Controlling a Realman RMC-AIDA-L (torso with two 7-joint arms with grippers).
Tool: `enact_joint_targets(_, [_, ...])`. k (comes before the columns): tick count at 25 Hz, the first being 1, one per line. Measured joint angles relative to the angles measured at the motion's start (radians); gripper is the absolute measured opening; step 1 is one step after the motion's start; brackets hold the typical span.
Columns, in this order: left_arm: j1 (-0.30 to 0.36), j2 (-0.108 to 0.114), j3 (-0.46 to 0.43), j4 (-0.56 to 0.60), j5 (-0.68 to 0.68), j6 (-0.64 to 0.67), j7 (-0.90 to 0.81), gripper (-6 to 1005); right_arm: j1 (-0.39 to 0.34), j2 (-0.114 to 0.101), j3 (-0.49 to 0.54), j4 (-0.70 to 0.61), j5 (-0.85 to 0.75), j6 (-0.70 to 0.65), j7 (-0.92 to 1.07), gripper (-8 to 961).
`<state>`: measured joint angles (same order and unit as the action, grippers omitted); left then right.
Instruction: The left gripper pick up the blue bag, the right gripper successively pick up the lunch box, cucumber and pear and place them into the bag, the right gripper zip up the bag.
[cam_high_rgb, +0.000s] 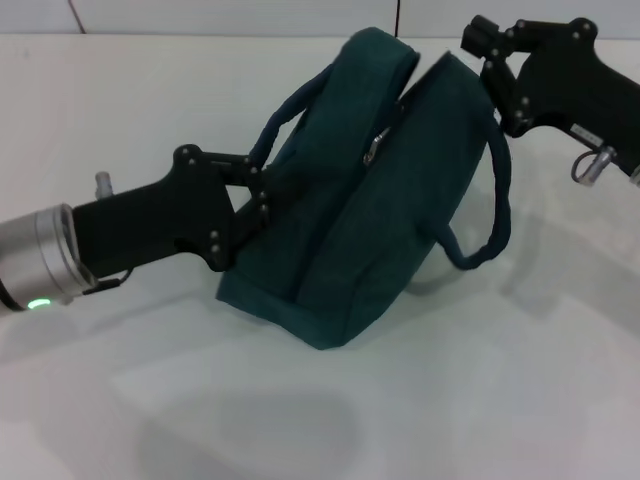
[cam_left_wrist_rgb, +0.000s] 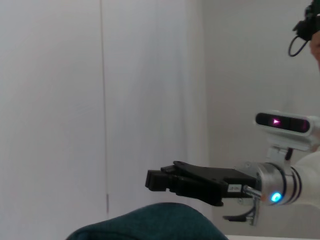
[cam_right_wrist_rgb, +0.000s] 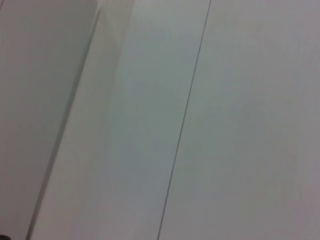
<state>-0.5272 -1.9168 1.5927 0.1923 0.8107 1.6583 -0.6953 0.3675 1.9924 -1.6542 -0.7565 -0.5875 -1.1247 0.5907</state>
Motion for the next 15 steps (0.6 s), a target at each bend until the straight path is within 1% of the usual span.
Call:
enact_joint_targets(5, [-0.026, 0.016, 0.0, 0.011, 0.057, 0.011, -0.008, 62, -0.007, -0.007, 0.014, -0.017, -0.01, -0.01, 0.104, 45])
enact_joint_targets(7, [-0.036, 0.023, 0.0, 0.012, 0.078, 0.009, -0.007, 62, 0.004, -0.01, 0.018, -0.019, -0.051, -0.007, 0.153, 47])
enact_joint_targets(10, [-0.045, 0.03, -0.004, 0.011, 0.085, 0.006, -0.008, 61, 0.028, -0.013, 0.036, -0.026, -0.155, 0.003, 0.226, 111])
enact_joint_targets(12, [-0.046, 0.026, -0.019, 0.012, 0.08, -0.008, -0.005, 60, 0.052, -0.013, 0.053, -0.026, -0.244, 0.016, 0.281, 154])
enact_joint_targets(15, [-0.043, 0.007, -0.055, 0.017, 0.077, -0.045, -0.002, 60, 0.077, -0.014, 0.084, -0.029, -0.365, 0.018, 0.357, 218])
